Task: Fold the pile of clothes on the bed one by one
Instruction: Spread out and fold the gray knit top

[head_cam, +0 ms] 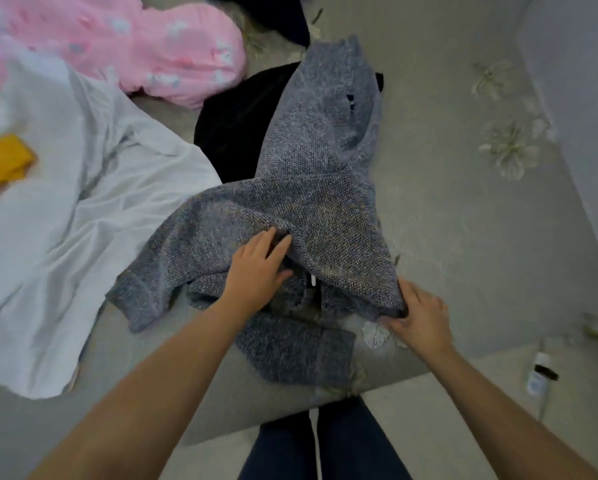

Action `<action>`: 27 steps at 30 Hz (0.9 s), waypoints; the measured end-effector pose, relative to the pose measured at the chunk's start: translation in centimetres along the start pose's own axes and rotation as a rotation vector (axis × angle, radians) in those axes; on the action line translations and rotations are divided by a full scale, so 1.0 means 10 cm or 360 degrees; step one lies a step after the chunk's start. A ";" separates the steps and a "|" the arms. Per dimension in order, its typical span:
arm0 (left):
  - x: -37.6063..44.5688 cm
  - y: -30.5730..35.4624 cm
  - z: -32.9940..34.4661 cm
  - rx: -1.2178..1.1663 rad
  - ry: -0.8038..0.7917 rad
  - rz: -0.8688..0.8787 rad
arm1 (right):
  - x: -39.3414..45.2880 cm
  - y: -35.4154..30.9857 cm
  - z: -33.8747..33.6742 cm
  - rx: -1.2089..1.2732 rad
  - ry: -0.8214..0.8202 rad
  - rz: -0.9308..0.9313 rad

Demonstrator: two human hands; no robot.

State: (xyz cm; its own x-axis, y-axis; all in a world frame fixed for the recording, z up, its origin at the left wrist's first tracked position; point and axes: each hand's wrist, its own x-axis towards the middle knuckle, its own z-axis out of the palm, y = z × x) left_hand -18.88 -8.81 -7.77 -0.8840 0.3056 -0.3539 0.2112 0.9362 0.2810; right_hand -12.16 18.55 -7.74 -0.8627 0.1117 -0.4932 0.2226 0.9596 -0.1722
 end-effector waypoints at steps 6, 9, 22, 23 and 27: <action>0.28 0.12 -0.15 0.0233 0.0085 0.0451 | 0.03 -0.04 -0.06 0.0690 0.0215 0.0152; 0.43 0.16 -0.35 -0.0073 0.0207 0.0122 | 0.09 -0.06 -0.38 0.1155 0.0133 0.0287; 0.88 0.64 -0.88 0.0265 0.0832 0.0532 | 0.24 0.41 -1.36 0.1507 0.0052 0.0296; 0.82 0.66 -0.76 0.0257 0.0718 0.0508 | 0.32 0.45 -1.31 0.1325 0.0205 0.0383; 0.69 0.83 -0.37 0.0158 0.0408 0.0600 | 0.44 0.42 -1.02 0.1578 0.0131 0.0398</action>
State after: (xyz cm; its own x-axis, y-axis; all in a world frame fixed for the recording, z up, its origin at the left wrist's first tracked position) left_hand -24.75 0.47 -4.60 -0.8099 0.5865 -0.0083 0.5652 0.7841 0.2563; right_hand -19.62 25.74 -1.91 -0.7602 0.3324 -0.5582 0.6433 0.2652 -0.7182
